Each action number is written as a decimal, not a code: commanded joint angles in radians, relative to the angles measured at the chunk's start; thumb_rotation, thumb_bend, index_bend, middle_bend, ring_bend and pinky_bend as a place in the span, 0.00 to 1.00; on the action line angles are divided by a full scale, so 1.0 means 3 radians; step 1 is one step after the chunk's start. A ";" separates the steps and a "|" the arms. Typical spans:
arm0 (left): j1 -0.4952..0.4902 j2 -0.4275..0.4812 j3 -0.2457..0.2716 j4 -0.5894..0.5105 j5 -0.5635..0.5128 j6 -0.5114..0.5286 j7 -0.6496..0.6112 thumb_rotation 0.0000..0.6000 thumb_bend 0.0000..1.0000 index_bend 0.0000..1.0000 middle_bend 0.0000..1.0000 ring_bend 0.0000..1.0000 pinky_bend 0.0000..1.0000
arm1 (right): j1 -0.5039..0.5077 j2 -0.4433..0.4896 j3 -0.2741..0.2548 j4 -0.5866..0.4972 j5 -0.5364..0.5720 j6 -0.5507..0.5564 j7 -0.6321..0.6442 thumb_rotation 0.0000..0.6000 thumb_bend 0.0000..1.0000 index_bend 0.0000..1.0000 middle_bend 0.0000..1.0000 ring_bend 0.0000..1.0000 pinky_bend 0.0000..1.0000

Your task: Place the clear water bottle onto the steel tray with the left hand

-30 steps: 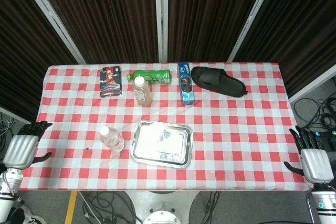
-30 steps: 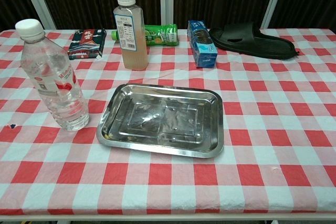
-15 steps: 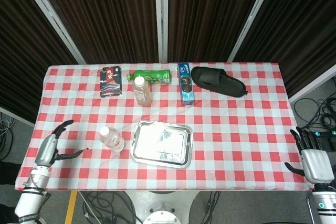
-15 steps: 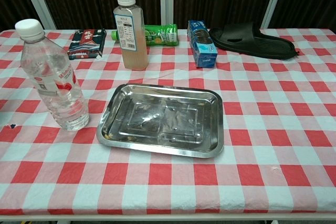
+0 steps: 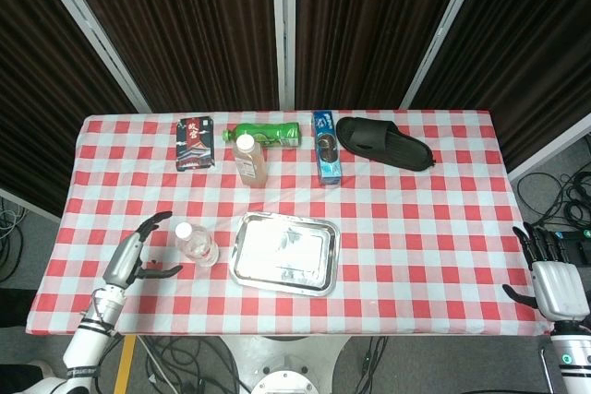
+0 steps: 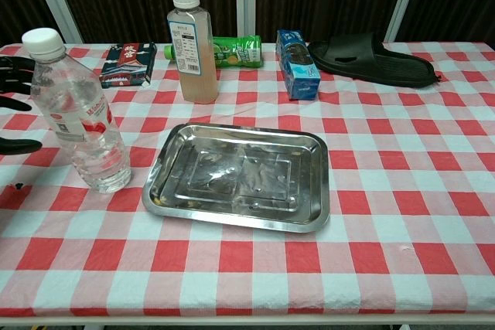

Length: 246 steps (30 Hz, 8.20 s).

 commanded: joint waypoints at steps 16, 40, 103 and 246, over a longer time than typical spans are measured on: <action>-0.0240 -0.0155 -0.0079 -0.0116 -0.0119 -0.0282 0.0003 1.00 0.11 0.20 0.26 0.15 0.19 | 0.0002 0.0010 0.0019 0.0033 0.0030 -0.0022 0.0076 1.00 0.07 0.00 0.00 0.00 0.00; -0.0441 0.0002 -0.0490 -0.0416 -0.0331 -0.0172 0.0309 1.00 0.30 0.55 0.60 0.39 0.36 | 0.0002 0.0022 0.0041 0.0025 0.0046 -0.0013 0.0099 1.00 0.07 0.00 0.00 0.00 0.00; -0.1057 0.0608 -0.0793 -0.1122 -0.1564 -0.0701 0.0870 1.00 0.31 0.52 0.60 0.43 0.39 | 0.0005 -0.0028 0.0018 0.0087 0.0026 -0.0024 0.0064 1.00 0.07 0.00 0.00 0.00 0.00; 0.0421 0.0974 0.0280 0.0431 0.0426 0.0894 0.2169 1.00 0.18 0.24 0.30 0.20 0.20 | 0.0027 -0.0007 -0.0169 0.0025 -0.0368 0.0164 -0.0023 1.00 0.05 0.00 0.00 0.00 0.00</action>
